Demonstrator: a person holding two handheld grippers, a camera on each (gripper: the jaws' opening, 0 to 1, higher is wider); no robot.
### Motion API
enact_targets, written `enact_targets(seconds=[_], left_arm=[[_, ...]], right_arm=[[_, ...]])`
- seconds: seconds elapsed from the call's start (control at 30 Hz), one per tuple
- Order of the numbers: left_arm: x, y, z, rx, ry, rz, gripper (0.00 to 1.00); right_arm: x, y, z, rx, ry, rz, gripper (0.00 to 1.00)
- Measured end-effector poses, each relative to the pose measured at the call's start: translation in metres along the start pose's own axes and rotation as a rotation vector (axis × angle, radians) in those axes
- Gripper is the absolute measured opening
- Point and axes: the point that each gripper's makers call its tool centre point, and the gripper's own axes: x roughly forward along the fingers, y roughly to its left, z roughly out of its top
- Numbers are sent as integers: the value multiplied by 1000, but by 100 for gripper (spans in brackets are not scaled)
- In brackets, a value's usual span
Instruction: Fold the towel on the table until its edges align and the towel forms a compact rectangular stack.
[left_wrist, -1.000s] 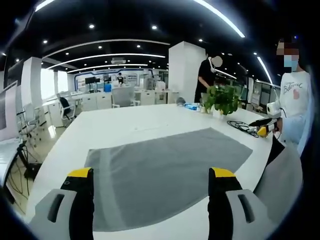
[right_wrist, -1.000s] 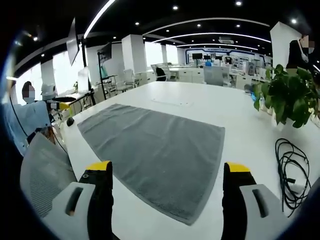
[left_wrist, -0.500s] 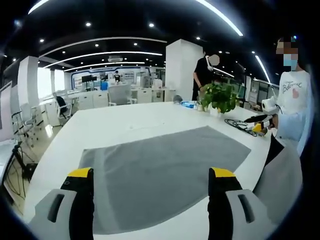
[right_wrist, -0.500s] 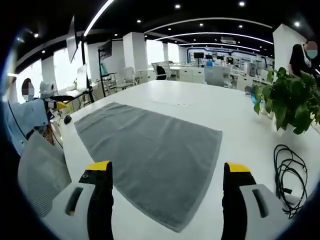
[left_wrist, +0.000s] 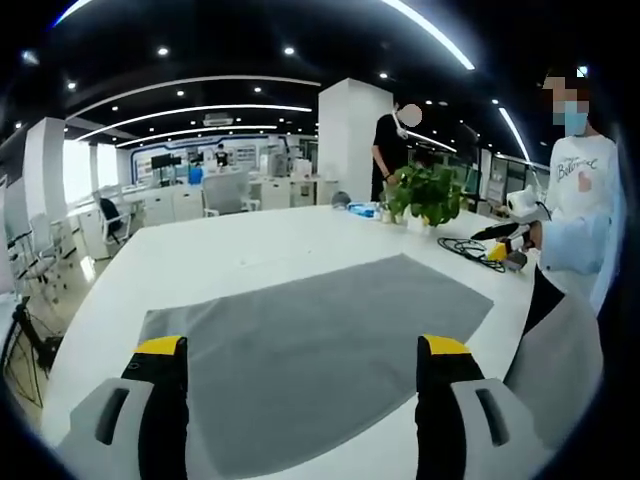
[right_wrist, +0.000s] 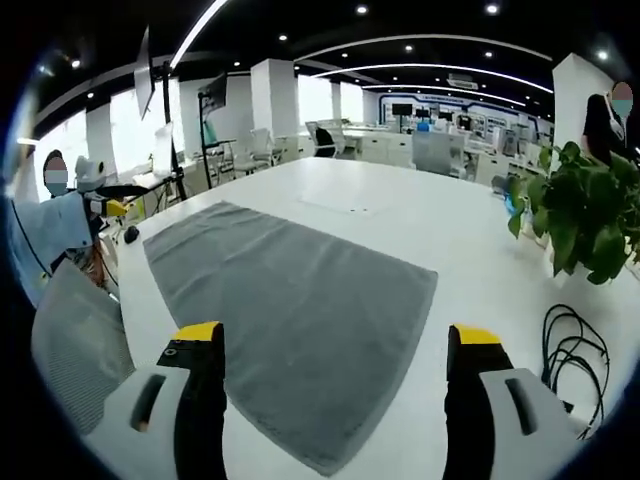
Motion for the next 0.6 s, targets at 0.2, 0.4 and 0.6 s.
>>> enact_targets(seconds=[0.2, 0.4, 0.6], left_arm=[[10, -18, 9, 12, -2, -21, 99], [23, -38, 16, 20, 1, -51, 98], [36, -54, 20, 30, 3, -83, 98]], right_arm=[[3, -6, 4, -4, 3, 4, 92], [8, -15, 9, -10, 6, 7, 92], [16, -24, 20, -10, 1, 11, 92]])
